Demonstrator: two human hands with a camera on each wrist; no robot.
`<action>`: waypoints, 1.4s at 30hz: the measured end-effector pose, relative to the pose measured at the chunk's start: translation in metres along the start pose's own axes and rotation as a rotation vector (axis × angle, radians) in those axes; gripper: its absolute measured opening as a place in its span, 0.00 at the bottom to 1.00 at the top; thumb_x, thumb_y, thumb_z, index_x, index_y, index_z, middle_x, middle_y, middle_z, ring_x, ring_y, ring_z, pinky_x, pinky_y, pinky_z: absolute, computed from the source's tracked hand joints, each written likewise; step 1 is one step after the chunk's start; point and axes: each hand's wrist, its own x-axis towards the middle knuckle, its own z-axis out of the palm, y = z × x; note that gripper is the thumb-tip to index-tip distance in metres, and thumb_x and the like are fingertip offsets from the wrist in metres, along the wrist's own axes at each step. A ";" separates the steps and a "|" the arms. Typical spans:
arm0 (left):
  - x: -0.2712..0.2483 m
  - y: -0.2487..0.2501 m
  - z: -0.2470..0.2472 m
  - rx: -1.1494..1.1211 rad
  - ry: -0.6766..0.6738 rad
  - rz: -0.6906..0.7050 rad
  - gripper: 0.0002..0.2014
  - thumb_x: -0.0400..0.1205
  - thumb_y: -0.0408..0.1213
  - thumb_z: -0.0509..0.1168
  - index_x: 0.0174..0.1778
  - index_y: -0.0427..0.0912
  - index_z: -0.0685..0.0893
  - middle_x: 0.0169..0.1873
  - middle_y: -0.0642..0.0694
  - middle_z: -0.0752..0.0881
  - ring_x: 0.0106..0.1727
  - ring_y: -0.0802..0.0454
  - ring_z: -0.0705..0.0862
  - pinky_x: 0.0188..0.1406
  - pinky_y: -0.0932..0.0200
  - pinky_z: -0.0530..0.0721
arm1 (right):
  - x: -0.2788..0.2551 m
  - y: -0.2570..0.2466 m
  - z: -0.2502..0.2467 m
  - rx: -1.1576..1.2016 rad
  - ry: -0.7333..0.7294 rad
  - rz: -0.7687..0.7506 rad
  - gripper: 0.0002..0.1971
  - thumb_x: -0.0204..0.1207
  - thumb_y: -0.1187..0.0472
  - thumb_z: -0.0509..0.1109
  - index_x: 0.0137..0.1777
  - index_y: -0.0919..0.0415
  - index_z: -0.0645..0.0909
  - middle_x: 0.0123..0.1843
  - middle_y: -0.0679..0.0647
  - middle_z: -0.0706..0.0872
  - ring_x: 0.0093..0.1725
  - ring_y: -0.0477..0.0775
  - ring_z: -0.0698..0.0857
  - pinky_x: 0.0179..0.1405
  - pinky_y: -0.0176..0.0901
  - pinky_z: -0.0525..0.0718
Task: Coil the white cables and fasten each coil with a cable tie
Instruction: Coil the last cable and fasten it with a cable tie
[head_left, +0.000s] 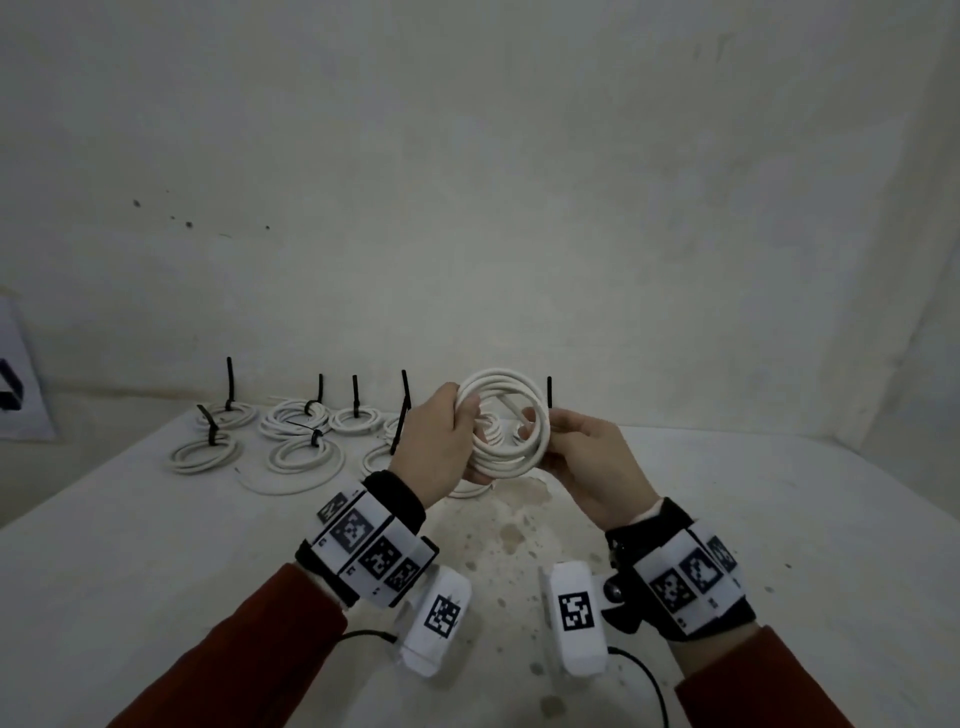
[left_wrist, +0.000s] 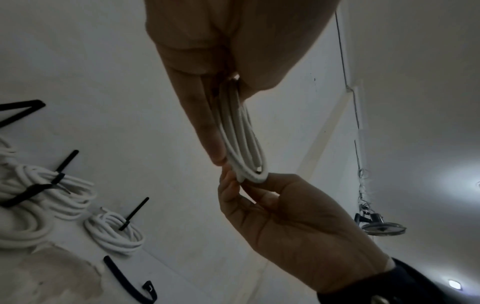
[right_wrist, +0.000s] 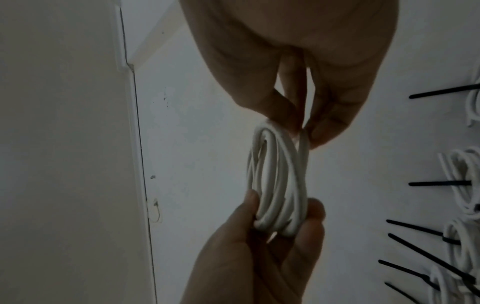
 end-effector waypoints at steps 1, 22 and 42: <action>0.000 -0.001 0.000 0.023 0.019 0.007 0.12 0.88 0.39 0.54 0.43 0.34 0.75 0.34 0.40 0.81 0.19 0.56 0.82 0.17 0.61 0.83 | -0.001 -0.001 -0.001 0.001 -0.041 0.006 0.11 0.77 0.81 0.62 0.45 0.70 0.85 0.36 0.60 0.89 0.37 0.55 0.87 0.40 0.44 0.89; 0.004 -0.018 0.007 0.369 0.155 0.078 0.12 0.88 0.37 0.52 0.43 0.35 0.74 0.37 0.34 0.85 0.37 0.39 0.83 0.37 0.47 0.80 | -0.010 -0.007 0.002 0.158 -0.046 -0.009 0.09 0.78 0.69 0.66 0.40 0.67 0.88 0.39 0.60 0.90 0.38 0.54 0.88 0.43 0.44 0.88; 0.012 -0.014 0.028 -0.286 -0.126 -0.118 0.12 0.87 0.45 0.53 0.44 0.40 0.69 0.31 0.48 0.73 0.19 0.60 0.66 0.20 0.64 0.68 | -0.002 0.013 -0.011 -0.164 0.163 -0.144 0.12 0.72 0.66 0.77 0.52 0.72 0.82 0.38 0.64 0.90 0.29 0.51 0.85 0.33 0.39 0.83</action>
